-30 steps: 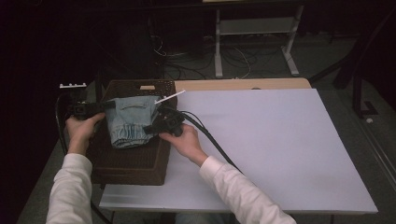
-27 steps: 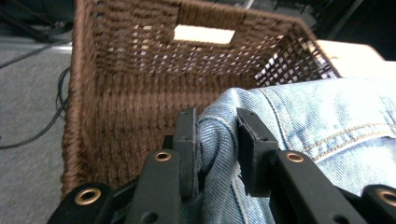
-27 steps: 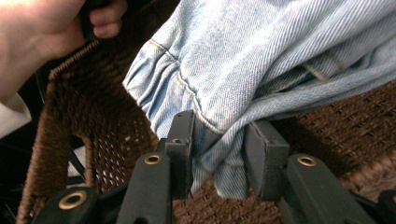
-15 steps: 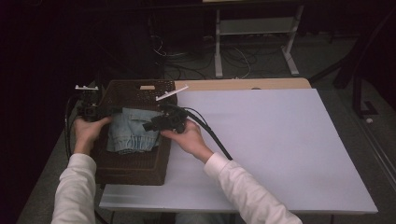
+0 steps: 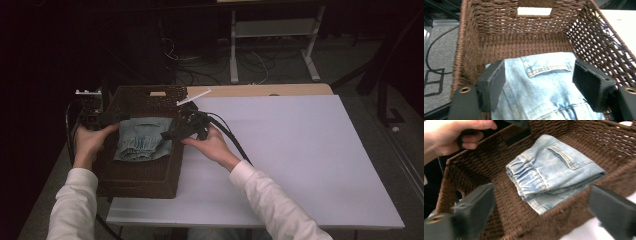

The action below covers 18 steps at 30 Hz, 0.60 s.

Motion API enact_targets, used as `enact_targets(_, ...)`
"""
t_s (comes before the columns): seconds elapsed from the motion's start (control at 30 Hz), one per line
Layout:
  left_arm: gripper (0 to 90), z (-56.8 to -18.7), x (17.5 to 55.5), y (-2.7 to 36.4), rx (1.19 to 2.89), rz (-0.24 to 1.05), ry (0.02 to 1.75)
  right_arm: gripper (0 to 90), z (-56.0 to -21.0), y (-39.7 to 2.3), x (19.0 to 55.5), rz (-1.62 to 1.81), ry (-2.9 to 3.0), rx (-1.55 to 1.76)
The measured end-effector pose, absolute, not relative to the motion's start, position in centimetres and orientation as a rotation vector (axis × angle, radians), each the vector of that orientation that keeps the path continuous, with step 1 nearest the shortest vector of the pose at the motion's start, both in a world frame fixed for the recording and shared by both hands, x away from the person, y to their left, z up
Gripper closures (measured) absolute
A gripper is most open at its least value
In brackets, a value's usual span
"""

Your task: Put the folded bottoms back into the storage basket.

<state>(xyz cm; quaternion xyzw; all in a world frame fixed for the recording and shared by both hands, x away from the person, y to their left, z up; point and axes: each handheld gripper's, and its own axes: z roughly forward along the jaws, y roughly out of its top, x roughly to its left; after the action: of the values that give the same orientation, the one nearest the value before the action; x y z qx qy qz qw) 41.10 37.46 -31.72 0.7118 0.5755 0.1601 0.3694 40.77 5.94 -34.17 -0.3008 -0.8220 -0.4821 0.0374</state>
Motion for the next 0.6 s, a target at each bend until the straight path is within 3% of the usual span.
enact_targets(0.4, 0.5, -30.5, 39.4, 35.6, 1.794, 0.323, 1.359, 0.0, -33.2, 1.9, 40.6, -1.498, -2.543, -0.93)
enact_targets(0.6, 0.0, -30.0, 38.2, 34.4, 1.768, 0.326, 1.276, 0.0, -32.9, -0.2, 40.5, -1.49, -2.569, -0.936)
